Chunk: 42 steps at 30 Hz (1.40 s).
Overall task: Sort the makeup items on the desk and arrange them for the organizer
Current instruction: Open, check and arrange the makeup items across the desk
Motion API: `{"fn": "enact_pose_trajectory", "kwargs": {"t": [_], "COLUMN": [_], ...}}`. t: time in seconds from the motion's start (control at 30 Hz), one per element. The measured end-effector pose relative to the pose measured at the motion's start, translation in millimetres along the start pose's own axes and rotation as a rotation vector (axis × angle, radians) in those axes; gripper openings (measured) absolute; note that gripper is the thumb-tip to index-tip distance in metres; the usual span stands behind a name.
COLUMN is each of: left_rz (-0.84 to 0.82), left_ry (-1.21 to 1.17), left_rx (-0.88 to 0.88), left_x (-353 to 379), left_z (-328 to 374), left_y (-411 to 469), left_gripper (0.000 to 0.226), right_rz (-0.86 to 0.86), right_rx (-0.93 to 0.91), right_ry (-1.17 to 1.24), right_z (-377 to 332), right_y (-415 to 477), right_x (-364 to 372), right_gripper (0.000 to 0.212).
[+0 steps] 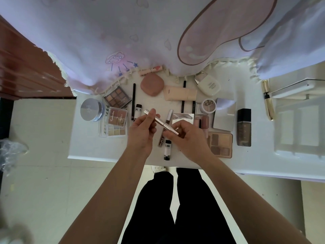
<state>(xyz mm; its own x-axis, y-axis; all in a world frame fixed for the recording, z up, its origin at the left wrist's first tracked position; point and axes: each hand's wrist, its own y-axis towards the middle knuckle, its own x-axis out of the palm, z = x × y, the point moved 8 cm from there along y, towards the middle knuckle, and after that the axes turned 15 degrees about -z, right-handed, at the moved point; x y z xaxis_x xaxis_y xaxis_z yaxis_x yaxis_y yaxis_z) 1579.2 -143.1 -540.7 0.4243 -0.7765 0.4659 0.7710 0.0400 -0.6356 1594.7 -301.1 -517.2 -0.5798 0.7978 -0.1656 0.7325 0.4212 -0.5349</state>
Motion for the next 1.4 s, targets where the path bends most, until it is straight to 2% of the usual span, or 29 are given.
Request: {"fn": "enact_pose_trajectory", "kwargs": {"t": [0.03,0.1,0.17,0.2,0.27,0.3,0.37,0.43,0.5,0.53,0.63,0.73,0.77,0.83,0.97,1.03,1.1,1.17,1.23,1.4], "left_rz": [-0.018,-0.051,-0.063,-0.064,-0.058,-0.059,-0.069,-0.076,-0.076,-0.073,-0.065,-0.067,-0.069,-0.066,-0.044,-0.035,-0.032,-0.032,-0.031,-0.041], "left_ry": [-0.012,-0.007,0.014,0.021,0.021,0.016,0.012,0.03,0.049,0.051,0.034,0.046,0.052,0.055,0.044,0.037,0.036,0.036,0.034,0.033], "left_rx": [-0.007,-0.019,-0.024,-0.026,-0.027,-0.025,-0.022,-0.023,-0.02,-0.015,-0.005,-0.011,-0.015,-0.017,-0.012,-0.007,-0.002,-0.002,0.002,0.014], "left_x": [0.7,1.8,2.0,2.2,2.6,2.8,3.6,4.9,5.5,5.2,2.6,0.7,1.2,2.0,1.8,1.1,0.6,0.7,1.1,1.1], "left_z": [-0.3,0.0,0.6,1.0,2.0,2.6,3.4,2.6,2.0,2.7,6.3,7.3,6.6,5.5,6.4,7.2,8.6,9.3,9.7,8.9], "left_y": [-0.4,-1.7,-2.7,-3.2,-3.9,-4.0,-4.1,-4.2,-3.3,-2.6,-1.1,-1.5,-1.7,-1.9,-0.8,-0.5,-0.4,-0.3,-0.1,-0.2], "left_gripper": [0.012,0.018,0.017,0.013,0.009,0.009,0.01,0.01,0.009,0.009,0.009,0.011,0.011,0.01,0.009,0.009,0.011,0.012,0.011,0.012], "right_rz": [-0.04,-0.183,-0.232,-0.209,-0.138,-0.121,-0.141,-0.207,-0.208,-0.193,-0.133,-0.148,-0.167,-0.17,-0.074,-0.026,-0.024,-0.083,-0.117,-0.075], "right_rx": [0.043,0.18,0.241,0.216,0.134,0.12,0.148,0.196,0.229,0.211,0.139,0.129,0.133,0.148,0.116,0.089,0.075,0.118,0.158,0.075], "right_ry": [0.105,0.333,0.431,0.432,0.431,0.449,0.534,0.641,0.639,0.624,0.618,0.677,0.718,0.713,0.647,0.626,0.606,0.644,0.675,0.622], "right_z": [4.0,14.9,19.9,19.9,20.5,21.4,22.1,20.4,20.3,20.1,26.2,27.9,25.8,24.6,29.3,29.0,27.6,25.8,22.8,20.8], "right_y": [0.1,-2.5,-5.6,-5.7,-5.4,-5.7,-5.5,-6.7,-6.9,-5.8,-4.8,-5.3,-5.7,-4.9,-3.6,-5.2,-5.7,-6.6,-8.7,-10.3], "right_x": [2.0,13.7,17.7,16.1,11.5,10.5,12.3,17.7,16.2,14.7,8.3,5.8,7.9,10.2,1.8,-5.3,-7.8,-2.2,0.7,-6.4], "right_gripper": [0.025,0.046,0.062,0.056,0.024,0.021,0.038,0.039,0.043,0.04,0.011,0.046,0.045,0.024,0.003,0.018,0.024,0.016,0.017,0.004]}}
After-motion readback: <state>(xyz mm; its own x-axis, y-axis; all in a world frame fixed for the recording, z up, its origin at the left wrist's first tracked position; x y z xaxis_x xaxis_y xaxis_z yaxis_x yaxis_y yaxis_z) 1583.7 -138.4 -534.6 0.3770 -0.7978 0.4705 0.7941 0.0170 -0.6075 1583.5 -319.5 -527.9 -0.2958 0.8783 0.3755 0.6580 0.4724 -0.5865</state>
